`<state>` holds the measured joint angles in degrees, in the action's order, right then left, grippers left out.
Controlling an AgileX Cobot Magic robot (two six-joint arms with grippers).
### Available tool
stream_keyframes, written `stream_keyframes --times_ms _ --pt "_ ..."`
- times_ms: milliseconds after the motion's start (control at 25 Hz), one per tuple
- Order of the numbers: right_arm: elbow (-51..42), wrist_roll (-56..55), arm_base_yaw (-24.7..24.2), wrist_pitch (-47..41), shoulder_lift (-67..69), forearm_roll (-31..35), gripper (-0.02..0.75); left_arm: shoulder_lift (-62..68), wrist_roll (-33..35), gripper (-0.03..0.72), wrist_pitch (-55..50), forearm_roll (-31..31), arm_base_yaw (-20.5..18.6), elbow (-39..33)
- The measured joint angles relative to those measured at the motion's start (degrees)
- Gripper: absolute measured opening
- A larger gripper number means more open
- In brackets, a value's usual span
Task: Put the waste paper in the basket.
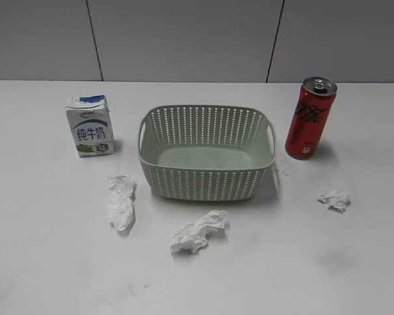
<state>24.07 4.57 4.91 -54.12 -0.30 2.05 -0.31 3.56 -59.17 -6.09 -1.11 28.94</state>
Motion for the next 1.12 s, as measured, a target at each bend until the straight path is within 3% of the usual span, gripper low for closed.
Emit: stream_keyframes --times_ms 120,280,360,720,1120 --pt "0.0 0.0 0.0 0.0 0.0 0.0 0.592 0.0 0.0 0.39 0.0 -0.2 0.0 0.0" --pt "0.0 0.0 0.0 0.0 0.0 0.0 0.591 0.0 0.0 0.587 0.0 -0.3 0.0 0.0" --pt "0.0 0.0 0.0 0.0 0.0 0.0 0.591 0.0 0.0 0.634 0.1 -0.7 0.0 0.0" --pt "0.4 0.0 0.0 0.0 4.2 0.0 0.591 0.0 0.0 0.644 0.1 -2.0 -0.1 0.0" --pt "7.1 0.0 0.0 1.8 33.9 2.8 0.592 0.0 0.0 0.624 0.1 -2.2 -0.1 0.0"
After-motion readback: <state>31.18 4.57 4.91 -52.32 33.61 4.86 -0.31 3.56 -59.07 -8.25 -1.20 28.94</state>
